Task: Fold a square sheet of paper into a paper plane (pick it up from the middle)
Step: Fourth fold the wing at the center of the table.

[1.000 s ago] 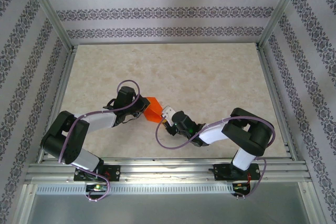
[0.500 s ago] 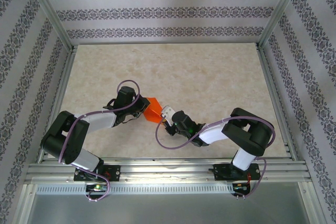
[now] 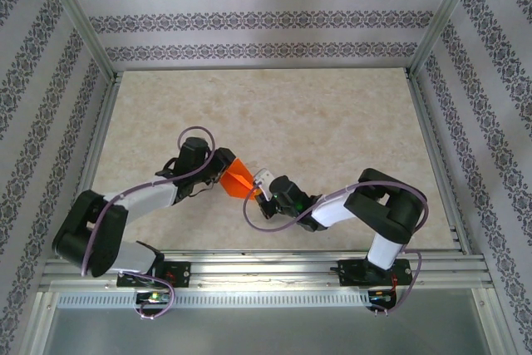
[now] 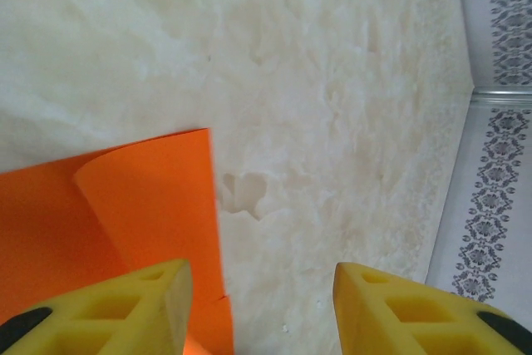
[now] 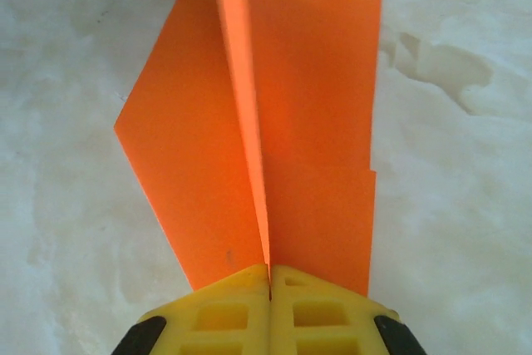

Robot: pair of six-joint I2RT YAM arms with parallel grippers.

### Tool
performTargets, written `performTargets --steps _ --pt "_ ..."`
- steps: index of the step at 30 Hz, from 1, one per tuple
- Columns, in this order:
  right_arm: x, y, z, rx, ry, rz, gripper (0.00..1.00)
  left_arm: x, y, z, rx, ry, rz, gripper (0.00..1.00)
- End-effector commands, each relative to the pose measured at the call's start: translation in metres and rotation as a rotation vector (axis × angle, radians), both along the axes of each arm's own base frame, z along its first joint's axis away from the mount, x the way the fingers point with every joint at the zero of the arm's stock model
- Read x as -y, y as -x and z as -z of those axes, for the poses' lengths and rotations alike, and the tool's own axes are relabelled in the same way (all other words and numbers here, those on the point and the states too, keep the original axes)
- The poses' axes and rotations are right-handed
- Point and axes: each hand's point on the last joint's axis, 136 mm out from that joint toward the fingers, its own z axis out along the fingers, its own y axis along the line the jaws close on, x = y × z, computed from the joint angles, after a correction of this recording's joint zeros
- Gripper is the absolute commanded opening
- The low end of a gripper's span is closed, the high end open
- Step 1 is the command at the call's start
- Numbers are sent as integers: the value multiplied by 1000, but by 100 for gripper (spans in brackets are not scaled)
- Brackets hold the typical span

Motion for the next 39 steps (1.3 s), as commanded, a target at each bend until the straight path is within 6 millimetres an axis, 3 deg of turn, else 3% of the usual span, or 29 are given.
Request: performTargets --steps 1,10,20,26,34,39 --pt "-11 1 0 -91 -64 1 1 -20 7 2 0 -83 -33 49" --pt "-20 -5 -4 -302 -188 29 0 -21 12 -6 35 -88 -17 47" --pt "-27 -7 7 -572 -220 77 0 -18 18 3 22 -90 26 35" --pt "-35 -10 1 -701 -293 86 0 -9 19 13 6 -62 66 28" --pt "-44 -15 -11 -834 -411 86 0 -3 14 15 8 -56 93 26" --pt "-41 -19 -6 -884 -436 140 0 4 11 18 7 -37 116 24"
